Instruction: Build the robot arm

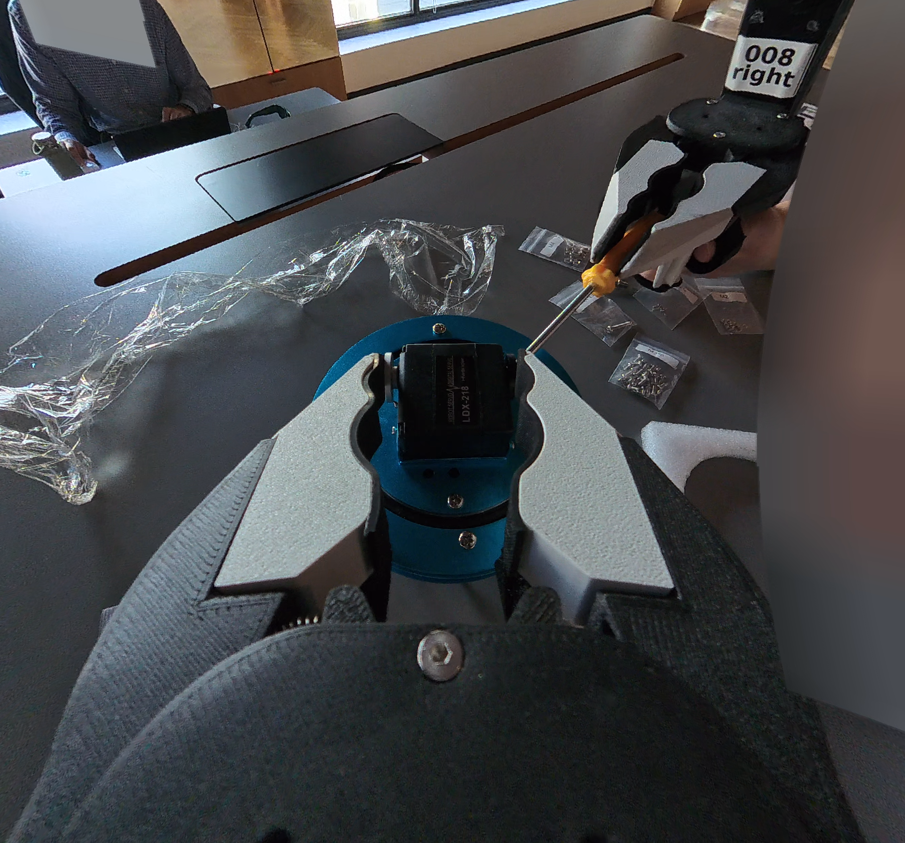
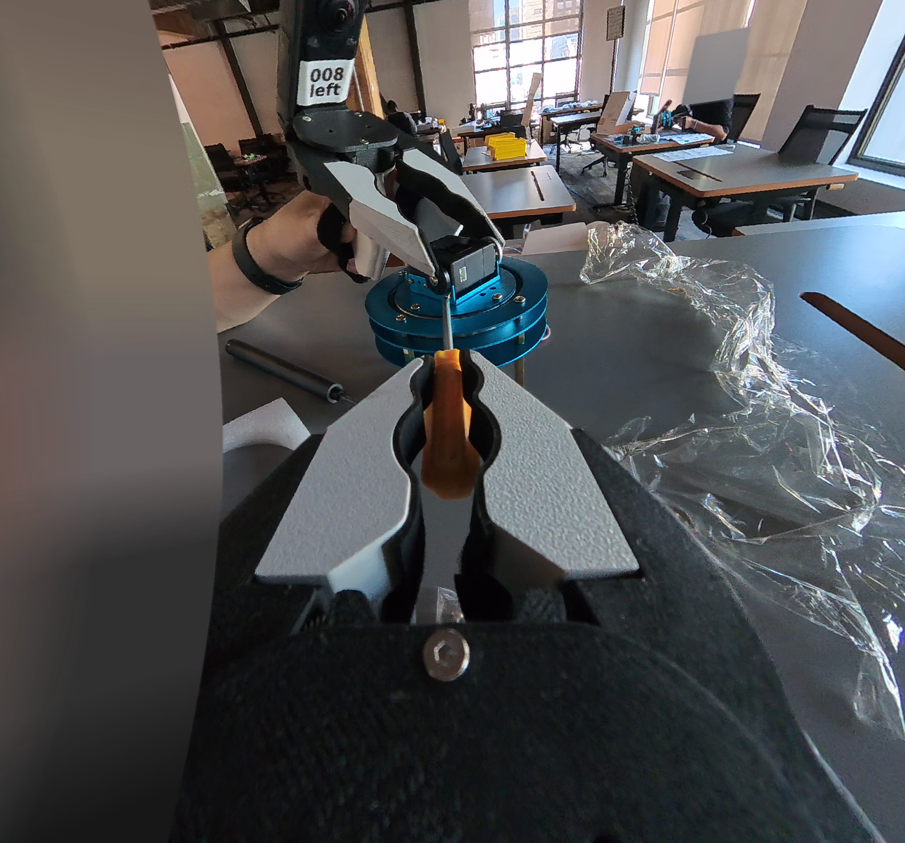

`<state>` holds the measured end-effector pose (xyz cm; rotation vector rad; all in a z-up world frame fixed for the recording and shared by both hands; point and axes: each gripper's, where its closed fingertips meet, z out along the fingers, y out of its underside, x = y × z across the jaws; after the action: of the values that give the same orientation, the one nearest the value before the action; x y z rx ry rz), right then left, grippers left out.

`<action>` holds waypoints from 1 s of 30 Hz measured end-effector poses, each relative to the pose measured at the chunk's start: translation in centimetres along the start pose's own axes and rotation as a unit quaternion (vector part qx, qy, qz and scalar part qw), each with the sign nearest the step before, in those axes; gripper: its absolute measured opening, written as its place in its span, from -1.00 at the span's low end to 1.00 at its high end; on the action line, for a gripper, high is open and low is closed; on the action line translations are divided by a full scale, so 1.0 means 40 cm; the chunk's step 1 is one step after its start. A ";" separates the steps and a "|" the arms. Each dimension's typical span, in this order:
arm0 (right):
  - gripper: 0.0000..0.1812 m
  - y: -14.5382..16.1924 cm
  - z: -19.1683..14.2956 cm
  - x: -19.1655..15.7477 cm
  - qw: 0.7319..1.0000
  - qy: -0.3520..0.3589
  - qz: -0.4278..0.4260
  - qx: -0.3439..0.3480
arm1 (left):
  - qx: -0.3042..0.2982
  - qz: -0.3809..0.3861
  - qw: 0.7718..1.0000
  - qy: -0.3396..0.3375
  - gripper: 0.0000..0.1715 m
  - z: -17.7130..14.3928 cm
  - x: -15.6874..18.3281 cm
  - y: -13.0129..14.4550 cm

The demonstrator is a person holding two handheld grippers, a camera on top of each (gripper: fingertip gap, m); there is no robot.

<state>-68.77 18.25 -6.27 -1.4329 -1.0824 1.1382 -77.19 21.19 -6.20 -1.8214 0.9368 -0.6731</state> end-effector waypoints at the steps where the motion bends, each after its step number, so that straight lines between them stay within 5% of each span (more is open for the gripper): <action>1: -0.89 0.001 0.000 0.001 1.000 -0.001 0.005 0.000 | 0.000 0.000 1.000 0.000 -0.39 0.000 0.000 0.000; 12: -0.90 0.010 0.003 0.013 0.997 0.000 0.074 -0.008 | 0.001 0.000 1.000 0.000 -0.39 0.000 -0.001 -0.002; 30: -0.89 0.003 0.001 0.003 0.997 -0.010 0.072 -0.004 | 0.003 0.004 1.000 0.001 -0.39 -0.001 -0.001 -0.009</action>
<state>-68.79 18.34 -6.42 -1.5289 -1.0113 1.2544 -77.12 21.30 -5.85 -1.8113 0.9405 -0.6723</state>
